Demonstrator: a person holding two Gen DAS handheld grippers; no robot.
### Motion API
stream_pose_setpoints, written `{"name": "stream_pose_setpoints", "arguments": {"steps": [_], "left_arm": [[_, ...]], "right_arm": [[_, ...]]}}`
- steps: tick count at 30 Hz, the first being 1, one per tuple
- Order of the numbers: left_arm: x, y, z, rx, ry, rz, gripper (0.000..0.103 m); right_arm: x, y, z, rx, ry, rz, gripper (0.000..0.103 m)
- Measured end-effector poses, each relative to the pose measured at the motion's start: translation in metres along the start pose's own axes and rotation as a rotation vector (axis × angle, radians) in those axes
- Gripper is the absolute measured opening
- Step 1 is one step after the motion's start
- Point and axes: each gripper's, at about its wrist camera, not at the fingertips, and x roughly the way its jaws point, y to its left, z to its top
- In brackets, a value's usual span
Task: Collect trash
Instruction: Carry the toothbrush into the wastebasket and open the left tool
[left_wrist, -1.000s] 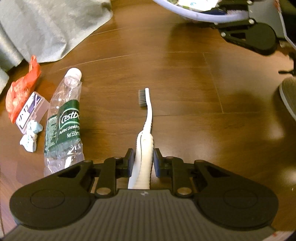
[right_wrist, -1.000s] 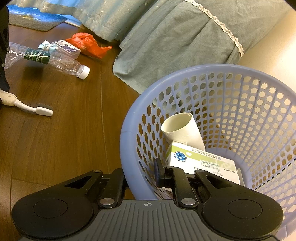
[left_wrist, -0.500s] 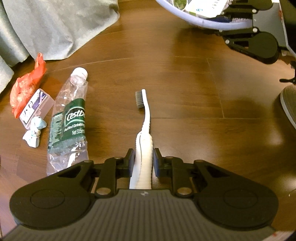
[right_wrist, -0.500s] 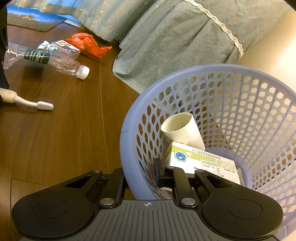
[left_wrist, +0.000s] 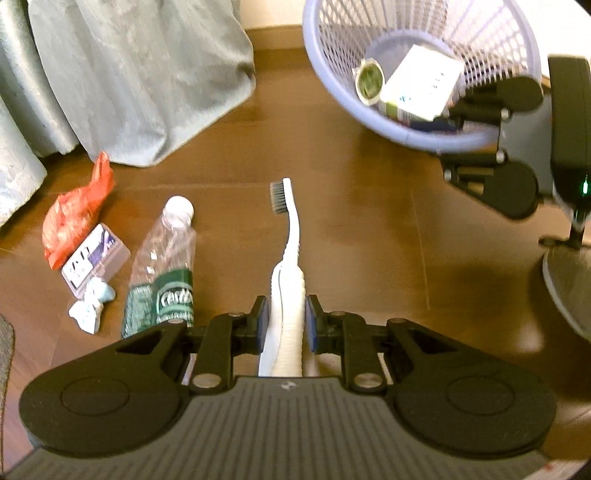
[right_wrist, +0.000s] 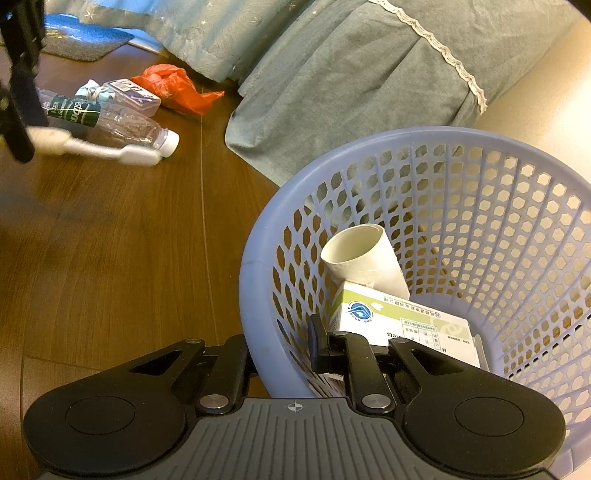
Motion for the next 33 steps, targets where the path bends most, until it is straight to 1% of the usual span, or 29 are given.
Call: {"name": "stream_pose_setpoints", "arguments": {"steps": [5, 10, 14, 17, 21, 26, 30, 33], "left_arm": [[-0.008, 0.003, 0.017, -0.042, -0.051, 0.030, 0.017], [-0.017, 0.011, 0.036, -0.111, -0.105, 0.044, 0.017], [-0.024, 0.014, 0.051, -0.151, -0.149, 0.043, 0.017], [-0.030, 0.013, 0.061, -0.156, -0.177, 0.028, 0.017], [-0.041, 0.004, 0.073, -0.127, -0.212, -0.012, 0.017], [-0.047, -0.012, 0.092, -0.069, -0.229, -0.085, 0.017], [-0.042, -0.029, 0.121, -0.009, -0.240, -0.143, 0.017], [-0.027, -0.047, 0.154, 0.042, -0.241, -0.186, 0.018]], "right_arm": [[0.000, 0.000, 0.000, 0.000, 0.000, 0.000, 0.010], [0.000, 0.000, 0.000, 0.000, 0.000, -0.001, 0.010], [0.000, 0.000, 0.000, 0.001, 0.000, -0.001, 0.010], [0.000, 0.000, 0.000, 0.001, 0.000, 0.000, 0.010], [0.000, 0.000, 0.000, 0.002, -0.001, 0.000, 0.010], [-0.001, -0.001, 0.000, 0.008, -0.001, 0.000, 0.010], [-0.001, -0.002, 0.000, 0.015, -0.004, 0.001, 0.010], [0.000, -0.003, 0.001, 0.025, -0.008, 0.002, 0.010]]}}
